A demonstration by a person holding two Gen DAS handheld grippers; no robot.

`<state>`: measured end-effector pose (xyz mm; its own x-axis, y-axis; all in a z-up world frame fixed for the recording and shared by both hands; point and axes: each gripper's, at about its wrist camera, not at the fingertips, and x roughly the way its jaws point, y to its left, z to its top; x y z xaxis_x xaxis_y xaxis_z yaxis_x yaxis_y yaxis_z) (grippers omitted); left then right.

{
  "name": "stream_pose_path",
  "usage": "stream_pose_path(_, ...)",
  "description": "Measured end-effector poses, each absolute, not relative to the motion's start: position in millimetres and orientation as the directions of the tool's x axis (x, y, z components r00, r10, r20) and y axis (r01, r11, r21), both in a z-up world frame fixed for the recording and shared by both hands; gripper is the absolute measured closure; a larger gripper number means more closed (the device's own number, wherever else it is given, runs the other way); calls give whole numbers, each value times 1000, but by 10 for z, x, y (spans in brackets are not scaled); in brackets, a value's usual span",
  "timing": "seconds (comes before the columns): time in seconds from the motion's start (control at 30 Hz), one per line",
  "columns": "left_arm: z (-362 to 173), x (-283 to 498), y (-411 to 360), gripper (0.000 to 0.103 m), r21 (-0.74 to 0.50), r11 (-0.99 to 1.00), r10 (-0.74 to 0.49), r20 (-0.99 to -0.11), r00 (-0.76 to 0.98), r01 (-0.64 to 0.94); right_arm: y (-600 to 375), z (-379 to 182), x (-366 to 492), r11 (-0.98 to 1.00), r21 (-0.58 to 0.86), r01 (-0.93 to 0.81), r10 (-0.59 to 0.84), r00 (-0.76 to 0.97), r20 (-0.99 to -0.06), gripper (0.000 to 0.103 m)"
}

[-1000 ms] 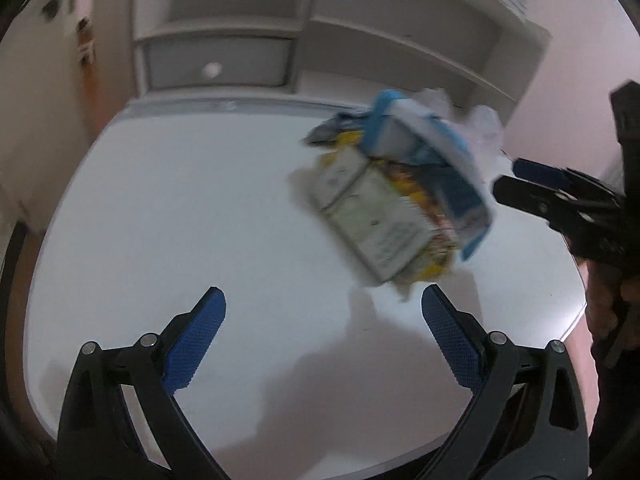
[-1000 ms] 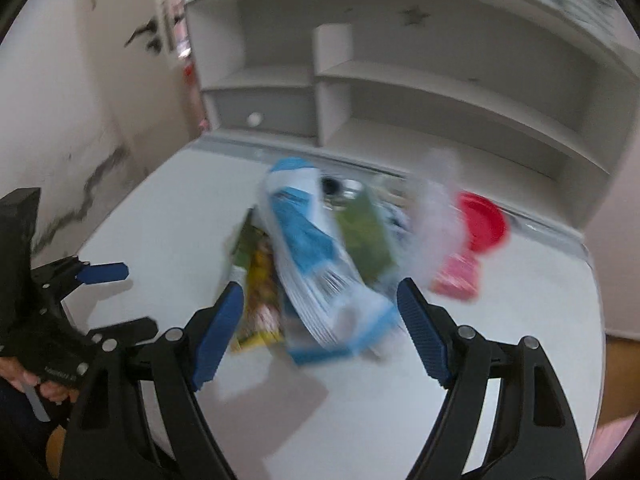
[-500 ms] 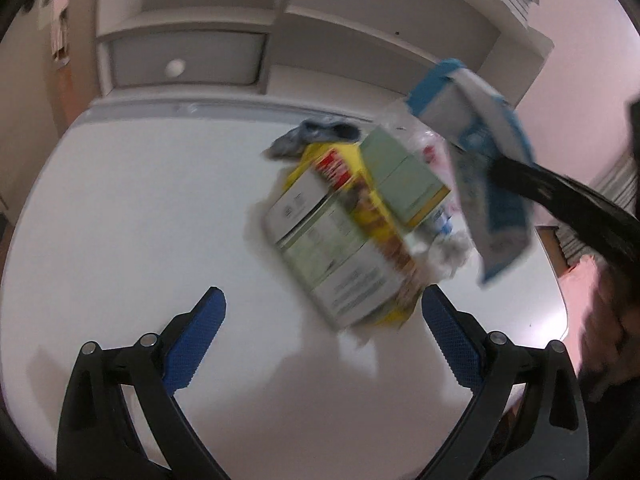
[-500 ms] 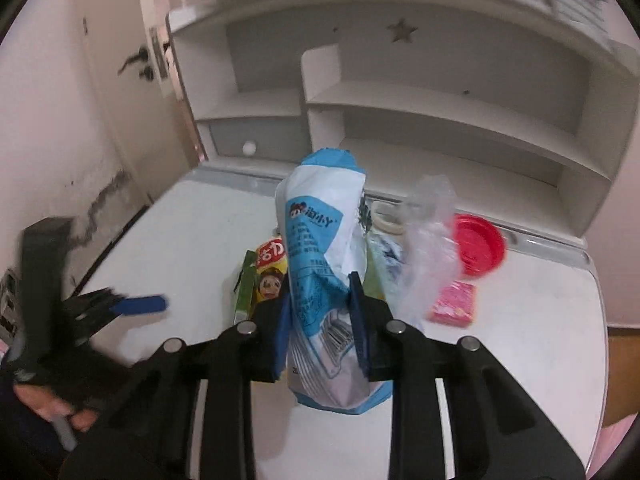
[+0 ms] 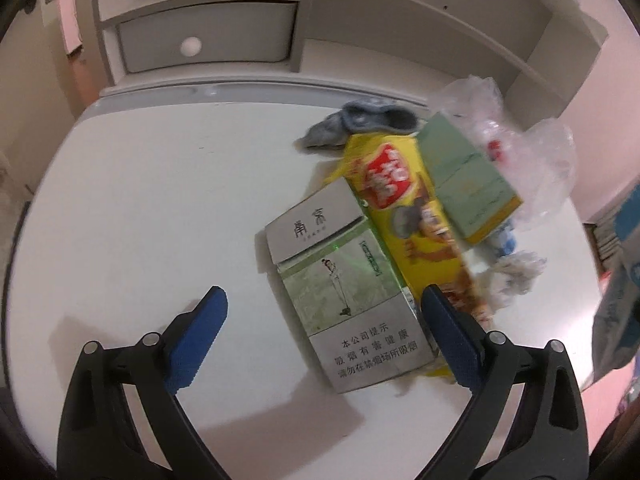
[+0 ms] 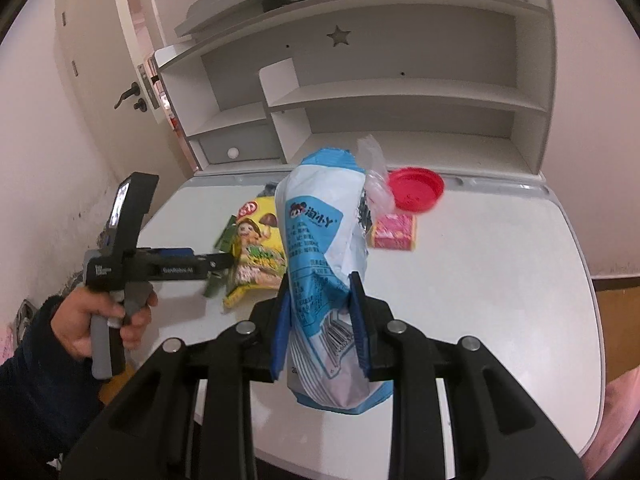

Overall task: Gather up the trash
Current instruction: 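Grasp the cigarette pack with the left gripper while the right carries the wrapper to the bin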

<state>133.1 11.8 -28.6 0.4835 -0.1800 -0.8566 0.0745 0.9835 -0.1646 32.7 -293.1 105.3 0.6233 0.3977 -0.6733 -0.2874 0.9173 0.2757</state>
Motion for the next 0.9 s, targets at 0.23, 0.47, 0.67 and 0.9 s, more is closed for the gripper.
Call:
stream_pose_path(0.23, -383, 1358, 293, 18, -56, 996, -80, -890, 450, 66, -3165, 915, 198, 914, 320, -251, 405, 621, -670, 74)
stream_pose_path(0.47, -442, 1367, 288, 17, 28, 994, -23, -887, 461, 103, -3265, 807, 110, 912, 345, -220, 404, 616, -677, 74)
stream_pose_path(0.67, -277, 1198, 301, 50, 29, 994, -31, -856, 516, 107, -3490, 805, -26, 927, 336, -164, 359, 642, -678, 74)
stream_pose_path(0.9, 324, 724, -118, 50, 60, 975, -98, -742, 663, 212, -4239, 740, -490, 946, 319, 54, 188, 711, -677, 74)
